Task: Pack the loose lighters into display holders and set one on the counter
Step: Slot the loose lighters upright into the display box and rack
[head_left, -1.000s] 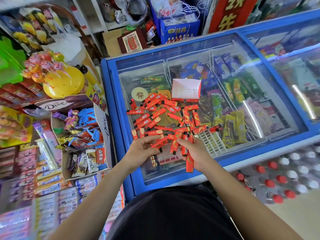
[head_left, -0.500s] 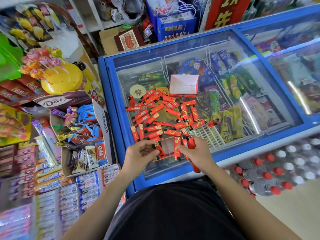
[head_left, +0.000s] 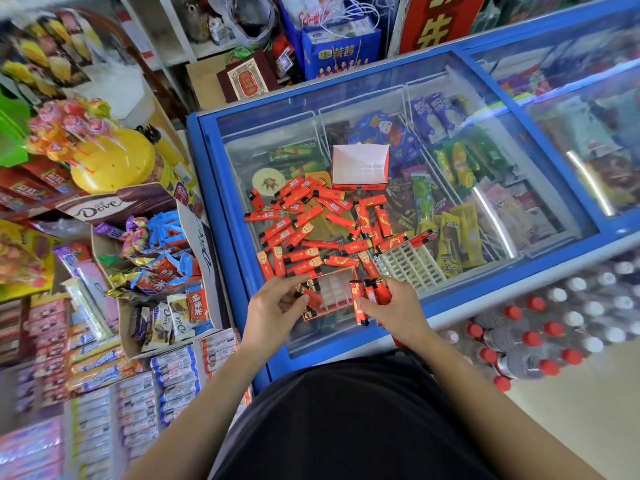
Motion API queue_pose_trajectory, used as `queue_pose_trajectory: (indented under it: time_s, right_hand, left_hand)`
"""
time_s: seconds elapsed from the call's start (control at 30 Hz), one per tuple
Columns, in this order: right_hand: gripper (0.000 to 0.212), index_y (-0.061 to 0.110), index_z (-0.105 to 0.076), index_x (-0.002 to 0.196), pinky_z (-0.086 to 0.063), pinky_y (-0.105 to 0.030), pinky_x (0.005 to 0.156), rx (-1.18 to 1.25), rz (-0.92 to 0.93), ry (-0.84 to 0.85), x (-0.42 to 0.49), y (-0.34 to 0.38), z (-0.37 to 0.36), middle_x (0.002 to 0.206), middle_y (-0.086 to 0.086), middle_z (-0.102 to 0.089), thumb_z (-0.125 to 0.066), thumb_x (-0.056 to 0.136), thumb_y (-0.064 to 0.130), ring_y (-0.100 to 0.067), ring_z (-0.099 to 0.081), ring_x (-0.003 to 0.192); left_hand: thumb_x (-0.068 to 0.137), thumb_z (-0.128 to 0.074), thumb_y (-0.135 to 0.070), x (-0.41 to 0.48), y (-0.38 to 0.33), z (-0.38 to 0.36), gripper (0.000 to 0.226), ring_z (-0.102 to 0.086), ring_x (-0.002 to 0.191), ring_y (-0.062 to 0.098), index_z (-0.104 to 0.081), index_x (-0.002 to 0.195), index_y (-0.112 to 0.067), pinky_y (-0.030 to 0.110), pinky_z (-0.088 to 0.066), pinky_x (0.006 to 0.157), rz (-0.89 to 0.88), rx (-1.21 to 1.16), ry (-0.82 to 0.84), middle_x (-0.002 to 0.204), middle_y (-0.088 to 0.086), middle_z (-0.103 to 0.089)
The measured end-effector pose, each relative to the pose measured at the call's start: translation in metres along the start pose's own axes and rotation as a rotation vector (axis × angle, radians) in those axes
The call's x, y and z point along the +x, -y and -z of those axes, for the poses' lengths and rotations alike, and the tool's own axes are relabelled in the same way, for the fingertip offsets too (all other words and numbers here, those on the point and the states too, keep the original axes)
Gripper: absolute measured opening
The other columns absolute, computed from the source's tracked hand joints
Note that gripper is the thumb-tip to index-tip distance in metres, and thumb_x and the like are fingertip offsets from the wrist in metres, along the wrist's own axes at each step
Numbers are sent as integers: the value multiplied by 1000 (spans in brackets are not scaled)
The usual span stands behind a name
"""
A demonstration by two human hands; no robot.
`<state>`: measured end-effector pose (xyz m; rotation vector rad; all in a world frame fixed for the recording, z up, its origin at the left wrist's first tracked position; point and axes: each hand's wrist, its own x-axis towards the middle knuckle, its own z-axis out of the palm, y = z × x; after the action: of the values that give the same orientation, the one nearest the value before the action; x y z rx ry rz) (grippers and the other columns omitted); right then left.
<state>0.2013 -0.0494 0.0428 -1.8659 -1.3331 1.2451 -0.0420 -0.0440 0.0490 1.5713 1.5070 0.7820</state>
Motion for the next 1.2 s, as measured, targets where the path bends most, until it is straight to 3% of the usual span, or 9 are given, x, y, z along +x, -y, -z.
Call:
queue_pose_trajectory:
  time_s: [0.23,0.37,0.57,0.7,0.87,0.93,1.03,1.13,1.2]
  right_hand:
    - [42,16,-43,62,-46,-27,52,24,-15,-5,0,-4,1,49,11,-42,-80,81,17,-16,-44,50]
    - [40,8,-46,64,-45,-22,50,25,-9,-3,0,-8,0,50,11,-43,-80,81,18,-14,-44,49]
    - [41,-1,-47,68,-48,-31,52,23,-2,-1,-2,-11,-1,52,4,-44,-79,80,20,-15,-44,49]
    - [37,12,-47,63,-45,-23,50,30,2,-2,-4,-9,0,54,2,-46,-78,81,20,-14,-44,50]
    - [36,7,-51,67,-49,-23,49,96,-43,49,-4,-8,1,57,-2,-49,-81,81,22,-14,-48,50]
    - [39,-2,-52,74,-51,-30,49,157,-78,73,-3,-6,0,61,-7,-51,-81,80,23,-18,-51,51]
    - [36,-8,-56,84,-48,-32,48,259,-140,87,-2,-1,-2,63,-12,-55,-79,83,19,-22,-52,51]
    - [36,-9,-58,90,-45,-31,46,354,-182,101,0,5,-6,67,-18,-58,-79,85,21,-27,-51,51]
    - [35,-9,-59,90,-43,-30,44,403,-199,108,1,8,-10,68,-20,-57,-79,86,20,-26,-48,50]
  left_hand:
    - [77,-87,-37,13,9,-12,29,-63,66,3,-79,99,-20,19,-57,69,-98,321,43,72,-14,-63]
    - [77,-84,-51,24,16,-24,33,-64,64,8,-75,86,-20,32,-58,67,-32,482,66,63,-12,-63]
    - [79,-85,-42,31,13,-37,35,-60,61,17,-60,75,-18,33,-53,61,46,519,28,63,-8,-60]
    - [78,-85,-38,25,15,-40,37,-54,60,17,-53,70,-23,33,-51,53,10,566,5,68,-8,-55]
    - [84,-74,-38,25,6,-34,8,-61,77,3,-69,87,-33,35,-57,64,-47,381,61,85,-18,-64]
    - [84,-73,-32,23,0,-30,27,-64,87,4,-71,111,-32,35,-59,74,-100,223,175,101,-18,-68]
    - [77,-76,-44,19,-8,-27,62,-60,104,0,-59,135,-31,23,-57,84,-170,119,360,125,-16,-61]
    - [71,-87,-40,10,-5,-29,70,-47,120,-7,-56,133,-30,14,-48,92,-304,188,393,136,-14,-47]
    - [73,-88,-35,6,0,-32,58,-50,109,-9,-61,124,-28,16,-51,86,-341,210,329,127,-12,-50]
